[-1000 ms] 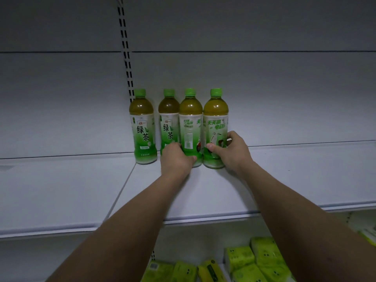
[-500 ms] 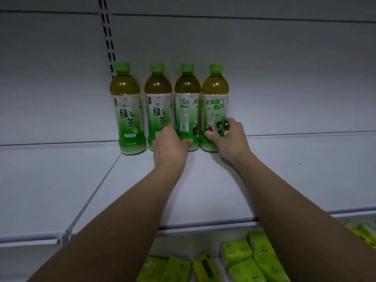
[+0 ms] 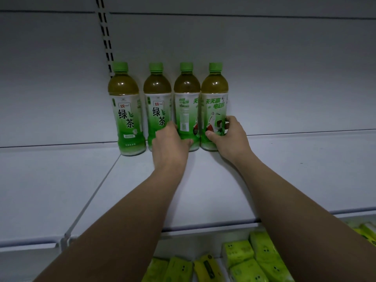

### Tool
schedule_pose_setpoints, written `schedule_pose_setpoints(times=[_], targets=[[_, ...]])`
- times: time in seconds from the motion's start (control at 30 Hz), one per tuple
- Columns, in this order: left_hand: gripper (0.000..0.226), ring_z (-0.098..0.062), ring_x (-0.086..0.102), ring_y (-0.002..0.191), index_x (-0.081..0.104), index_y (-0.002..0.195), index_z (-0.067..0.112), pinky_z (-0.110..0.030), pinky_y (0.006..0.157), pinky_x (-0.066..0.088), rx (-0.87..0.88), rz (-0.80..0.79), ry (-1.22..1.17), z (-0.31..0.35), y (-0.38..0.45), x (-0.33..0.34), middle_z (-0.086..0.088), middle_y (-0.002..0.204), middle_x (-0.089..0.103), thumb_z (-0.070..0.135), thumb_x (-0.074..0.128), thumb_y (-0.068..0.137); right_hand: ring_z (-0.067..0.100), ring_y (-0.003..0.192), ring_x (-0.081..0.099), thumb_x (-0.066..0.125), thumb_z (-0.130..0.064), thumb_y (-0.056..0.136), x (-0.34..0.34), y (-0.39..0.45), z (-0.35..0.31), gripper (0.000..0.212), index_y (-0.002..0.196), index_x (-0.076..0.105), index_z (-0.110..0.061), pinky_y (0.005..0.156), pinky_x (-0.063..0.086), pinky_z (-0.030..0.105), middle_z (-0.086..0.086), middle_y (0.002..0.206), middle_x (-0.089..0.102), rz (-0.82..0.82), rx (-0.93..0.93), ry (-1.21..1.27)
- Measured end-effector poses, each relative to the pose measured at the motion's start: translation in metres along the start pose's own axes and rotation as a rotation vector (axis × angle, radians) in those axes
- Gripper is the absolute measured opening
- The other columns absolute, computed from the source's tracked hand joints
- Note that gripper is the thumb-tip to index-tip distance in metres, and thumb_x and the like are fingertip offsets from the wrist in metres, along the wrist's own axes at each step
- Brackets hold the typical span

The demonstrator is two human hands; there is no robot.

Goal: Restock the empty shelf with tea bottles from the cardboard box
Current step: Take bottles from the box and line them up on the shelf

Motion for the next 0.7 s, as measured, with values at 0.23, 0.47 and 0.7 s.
schedule_pose_setpoints(times=[0.23, 0.47, 0.7], targets=[[0.039, -0.031, 0.063, 0.1, 0.054, 0.114, 0.014, -0.036, 0.077, 0.049, 0.134, -0.25, 0.273, 0.012, -0.017, -0.022, -0.01, 0.111, 0.066, 0.039, 0.063, 0.086, 0.035, 0.116, 0.051, 0.066, -0.023, 0.086, -0.009, -0.022, -0.019, 0.046, 0.123, 0.047, -0.003, 0.095, 0.047, 0.044, 0.017, 0.125, 0.053, -0.039, 0.046, -0.207], [0.064, -0.03, 0.049, 0.126, 0.047, 0.138, 0.016, -0.038, 0.101, 0.04, 0.129, -0.582, 0.298, 0.011, -0.031, -0.099, -0.009, 0.142, 0.05, 0.059, 0.043, 0.09, 0.028, 0.097, 0.055, 0.048, -0.029, 0.094, -0.04, -0.074, -0.067, 0.033, 0.119, 0.057, -0.011, 0.082, 0.046, 0.036, 0.014, 0.121, 0.062, -0.272, 0.007, -0.393], [0.057, -0.025, 0.05, 0.125, 0.053, 0.133, 0.021, -0.035, 0.1, 0.039, 0.164, -0.529, 0.28, -0.016, -0.084, -0.198, -0.004, 0.141, 0.052, 0.056, 0.048, 0.09, 0.027, 0.106, 0.058, 0.043, -0.039, 0.096, -0.049, -0.163, -0.126, 0.037, 0.117, 0.062, -0.017, 0.094, 0.048, 0.041, 0.008, 0.121, 0.064, -0.43, -0.175, -0.439]])
Point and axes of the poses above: each hand's wrist, its own y-axis towards the middle knuckle, its own x-axis out of the palm, z = x × y, the point moved 1 cm from there along y, towards the middle knuckle
